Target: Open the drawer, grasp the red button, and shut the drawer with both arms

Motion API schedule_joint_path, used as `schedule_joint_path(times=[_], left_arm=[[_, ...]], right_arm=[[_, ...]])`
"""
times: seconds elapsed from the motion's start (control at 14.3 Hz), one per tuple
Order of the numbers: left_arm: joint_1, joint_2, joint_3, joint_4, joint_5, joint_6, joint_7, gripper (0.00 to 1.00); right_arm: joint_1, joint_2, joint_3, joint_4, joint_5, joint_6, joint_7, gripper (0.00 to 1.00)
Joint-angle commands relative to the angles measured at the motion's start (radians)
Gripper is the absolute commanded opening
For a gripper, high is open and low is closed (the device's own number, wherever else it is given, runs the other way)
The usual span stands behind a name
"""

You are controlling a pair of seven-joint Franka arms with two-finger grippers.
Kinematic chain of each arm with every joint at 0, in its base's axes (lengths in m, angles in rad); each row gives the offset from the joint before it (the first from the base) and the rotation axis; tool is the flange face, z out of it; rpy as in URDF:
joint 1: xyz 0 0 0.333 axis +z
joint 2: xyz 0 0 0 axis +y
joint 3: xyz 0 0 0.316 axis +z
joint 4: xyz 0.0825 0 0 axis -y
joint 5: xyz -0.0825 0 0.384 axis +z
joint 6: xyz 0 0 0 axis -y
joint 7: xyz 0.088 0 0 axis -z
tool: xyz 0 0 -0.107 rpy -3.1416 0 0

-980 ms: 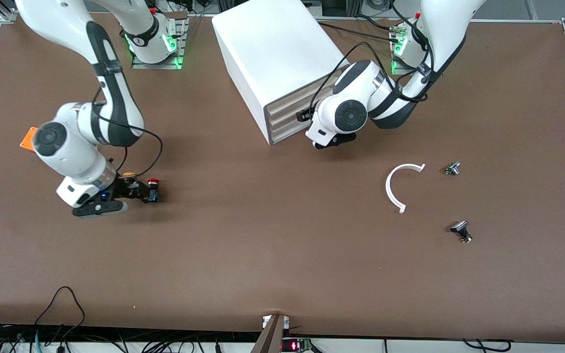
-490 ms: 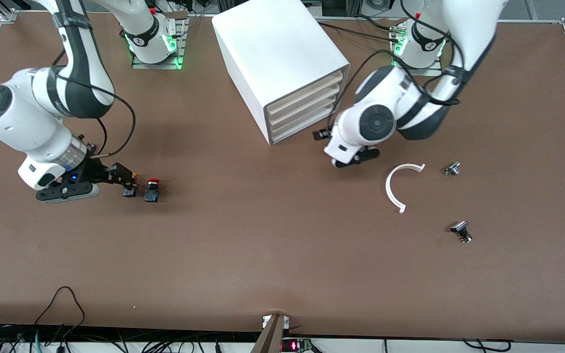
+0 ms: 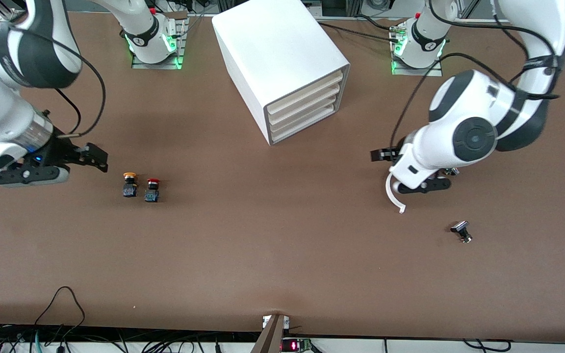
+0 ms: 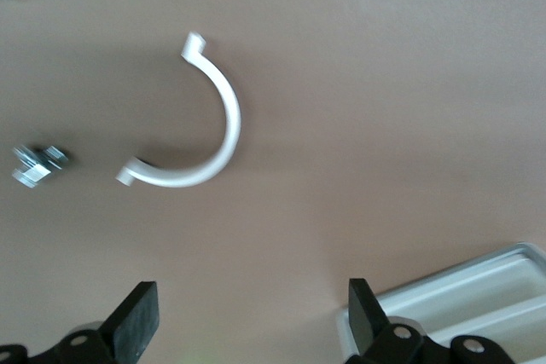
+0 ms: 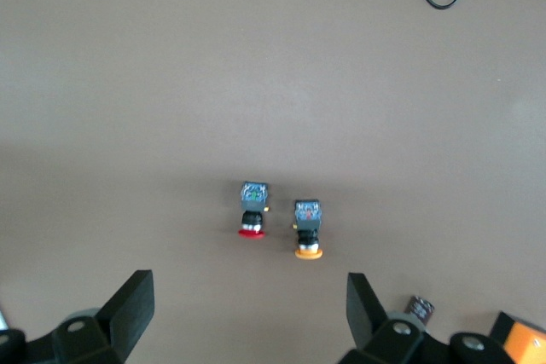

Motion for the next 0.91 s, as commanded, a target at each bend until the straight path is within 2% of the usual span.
schedule_joint_path(times=[0.0, 0.28, 0.35, 0.49, 0.63, 0.7, 0.84], left_arm=[[0.043, -0.046, -0.006, 0.072, 0.047, -0.089, 0.174, 0.98], [0.096, -0.057, 0.005, 0.183, 0.049, -0.198, 0.397, 0.99], [0.080, -0.092, 0.055, 0.185, 0.052, -0.209, 0.437, 0.99], [-0.001, -0.158, 0.225, 0.177, 0.005, -0.205, 0.568, 0.99], [-0.114, -0.228, 0.426, 0.139, -0.089, -0.180, 0.676, 0.99], [-0.186, -0.277, 0.529, 0.086, -0.115, -0.128, 0.688, 0.99], [-0.312, -0.369, 0.669, -0.057, -0.129, -0.019, 0.673, 0.99]], right_arm=[[-0.166, -0.058, 0.163, 0.019, -0.039, -0.084, 0.021, 1.00], [-0.278, -0.115, 0.271, 0.019, -0.048, -0.149, 0.026, 1.00], [-0.304, -0.134, 0.300, 0.019, -0.048, -0.161, 0.026, 1.00], [-0.333, -0.160, 0.329, 0.020, -0.040, -0.205, 0.031, 1.00], [-0.333, -0.187, 0.328, 0.019, -0.048, -0.242, 0.044, 1.00], [-0.333, -0.192, 0.329, 0.019, -0.050, -0.252, 0.066, 1.00], [-0.333, -0.195, 0.331, 0.019, -0.059, -0.265, 0.081, 1.00]])
